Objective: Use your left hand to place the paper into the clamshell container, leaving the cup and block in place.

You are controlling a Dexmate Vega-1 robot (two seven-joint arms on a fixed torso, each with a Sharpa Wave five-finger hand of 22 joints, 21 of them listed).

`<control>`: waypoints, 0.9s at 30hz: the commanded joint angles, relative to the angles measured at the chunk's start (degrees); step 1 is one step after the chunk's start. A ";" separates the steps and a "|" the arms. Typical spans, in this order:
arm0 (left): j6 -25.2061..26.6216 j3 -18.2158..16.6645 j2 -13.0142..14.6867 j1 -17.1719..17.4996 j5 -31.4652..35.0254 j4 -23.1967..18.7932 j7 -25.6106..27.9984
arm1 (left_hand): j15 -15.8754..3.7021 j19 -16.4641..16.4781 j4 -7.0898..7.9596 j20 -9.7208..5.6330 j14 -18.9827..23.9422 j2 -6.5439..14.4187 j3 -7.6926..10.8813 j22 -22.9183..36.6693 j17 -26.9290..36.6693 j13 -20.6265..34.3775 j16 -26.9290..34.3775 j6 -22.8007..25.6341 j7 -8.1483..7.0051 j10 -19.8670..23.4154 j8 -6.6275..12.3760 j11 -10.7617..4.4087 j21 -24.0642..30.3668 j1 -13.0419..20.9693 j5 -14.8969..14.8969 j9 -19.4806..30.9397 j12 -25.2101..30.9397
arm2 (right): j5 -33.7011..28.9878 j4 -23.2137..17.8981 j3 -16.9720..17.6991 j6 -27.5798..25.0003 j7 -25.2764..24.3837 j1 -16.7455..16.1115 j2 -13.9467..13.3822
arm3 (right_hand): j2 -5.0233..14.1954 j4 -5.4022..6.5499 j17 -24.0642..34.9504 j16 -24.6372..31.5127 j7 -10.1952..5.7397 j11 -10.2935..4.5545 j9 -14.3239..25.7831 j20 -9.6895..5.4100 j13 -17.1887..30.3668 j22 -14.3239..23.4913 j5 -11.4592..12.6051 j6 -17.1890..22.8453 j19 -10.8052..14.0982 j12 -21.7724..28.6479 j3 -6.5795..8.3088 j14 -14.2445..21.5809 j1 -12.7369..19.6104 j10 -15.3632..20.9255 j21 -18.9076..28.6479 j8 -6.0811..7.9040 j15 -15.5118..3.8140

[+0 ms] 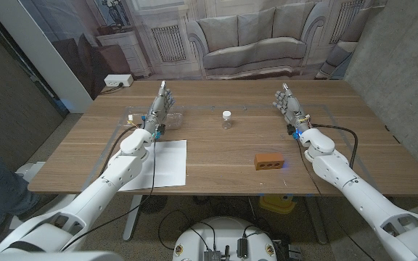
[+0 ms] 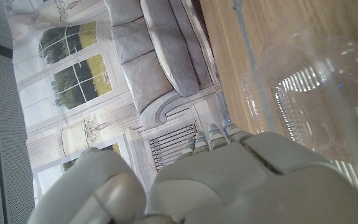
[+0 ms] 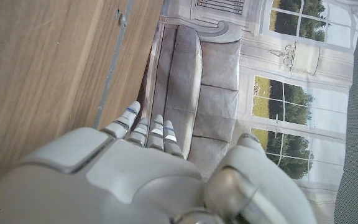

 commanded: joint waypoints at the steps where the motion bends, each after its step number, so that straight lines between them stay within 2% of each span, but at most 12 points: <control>1: 1.71 -3.71 -4.99 -1.32 6.27 0.55 -0.17 | -0.16 -0.41 0.20 -2.77 0.11 0.18 -0.02 0.27 0.19 0.18 0.42 -0.08 -0.03 0.17 0.46 -0.17 0.54 0.61 0.44 0.06 0.57 | -6.97 3.78 8.13 -1.58 5.95 1.28 7.65 | 0.12 0.03 0.26 0.38 -0.15 -0.01 0.10 -1.87 0.22 0.24 0.21 0.69 0.54 0.14 0.27 0.69 0.20 0.60 0.13 0.38 0.17; 6: 1.95 -4.67 -6.31 -0.80 7.76 -0.38 -0.25 | 0.04 0.06 0.00 -2.70 0.92 0.66 0.08 0.25 0.16 0.17 0.63 0.80 0.10 0.69 0.72 0.12 0.74 0.99 0.72 0.05 0.70 | -8.88 3.01 10.16 -2.90 7.41 0.90 8.98 | 0.16 0.03 0.25 0.41 -0.21 0.16 0.10 -1.83 0.22 0.25 0.28 0.91 0.63 0.23 0.21 0.80 0.14 0.83 -0.02 0.46 0.23; 13: 1.61 -5.56 -8.00 -1.04 8.83 0.88 -1.56 | 0.01 0.34 -0.21 -2.62 1.42 1.22 0.26 0.23 0.14 0.17 0.70 1.33 -0.02 1.36 0.83 0.14 0.84 1.45 0.96 0.05 0.88 | -10.35 1.32 12.31 -4.26 7.67 -0.41 9.98 | 0.22 0.03 0.24 0.45 -0.20 0.19 0.09 -1.77 0.22 0.27 0.35 0.98 0.72 0.28 0.16 0.97 0.09 0.94 -0.17 0.48 0.28; 27: 3.16 -6.85 -6.93 1.87 10.69 -3.44 -1.00 | -0.06 1.16 -0.72 -2.42 2.57 2.39 0.69 0.21 0.10 0.18 0.83 2.58 0.01 2.48 1.08 -0.14 1.08 2.64 1.37 0.06 1.09 | -11.72 -0.24 14.02 -5.01 6.58 -1.87 11.70 | 0.49 0.05 0.24 0.39 -0.21 0.32 0.09 -1.65 0.23 0.29 0.46 1.09 0.70 0.25 0.17 0.91 0.06 0.89 -0.51 0.50 0.38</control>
